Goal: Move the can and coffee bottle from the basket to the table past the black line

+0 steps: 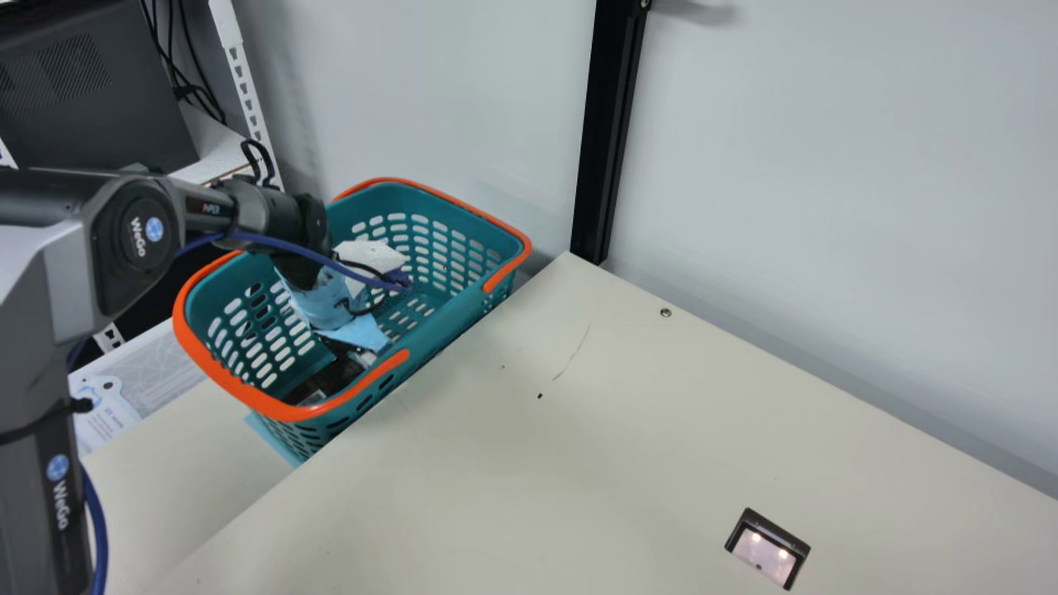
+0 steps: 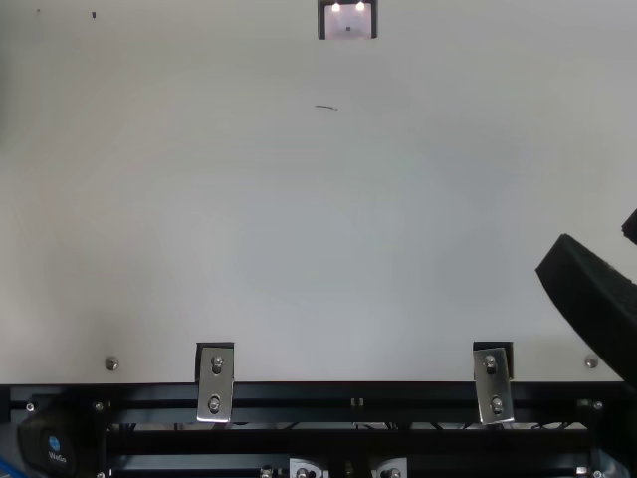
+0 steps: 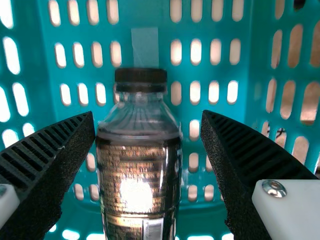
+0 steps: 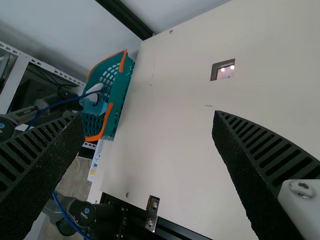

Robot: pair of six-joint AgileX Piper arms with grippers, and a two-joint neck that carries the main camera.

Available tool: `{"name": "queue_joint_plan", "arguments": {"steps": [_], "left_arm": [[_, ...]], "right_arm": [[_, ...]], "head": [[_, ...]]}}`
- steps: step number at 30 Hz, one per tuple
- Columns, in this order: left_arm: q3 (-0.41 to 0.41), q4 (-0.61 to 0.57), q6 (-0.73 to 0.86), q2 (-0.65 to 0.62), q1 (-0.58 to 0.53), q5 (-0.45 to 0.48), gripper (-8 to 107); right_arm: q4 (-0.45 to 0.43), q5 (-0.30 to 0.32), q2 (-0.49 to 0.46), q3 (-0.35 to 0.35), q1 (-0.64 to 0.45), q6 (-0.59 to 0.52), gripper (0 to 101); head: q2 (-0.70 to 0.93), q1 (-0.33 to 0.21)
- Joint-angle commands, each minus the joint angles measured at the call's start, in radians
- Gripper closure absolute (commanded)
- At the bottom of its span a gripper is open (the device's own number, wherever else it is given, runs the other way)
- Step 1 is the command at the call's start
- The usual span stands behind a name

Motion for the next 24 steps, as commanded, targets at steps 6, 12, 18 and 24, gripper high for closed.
{"name": "queue_joint_plan", "arguments": {"steps": [6, 12, 18, 24], "left_arm": [[0.029, 0.021, -0.013, 0.008, 0.005, -0.015, 9], [0.032, 0.031, -0.024, 0.027, 0.015, -0.031, 9], [0.028, 0.027, -0.026, 0.047, 0.02, -0.045, 9], [0.027, 0.017, -0.028, 0.057, 0.024, -0.061, 76]], "right_arm": [[0.0, 0.0, 0.0, 0.0, 0.0, 0.0, 0], [0.0, 0.0, 0.0, 0.0, 0.0, 0.0, 0], [0.0, 0.0, 0.0, 0.0, 0.0, 0.0, 0], [0.0, 0.0, 0.0, 0.0, 0.0, 0.0, 0]], "head": [[0.019, -0.026], [0.019, -0.026], [0.019, -0.026], [0.019, -0.026]]}}
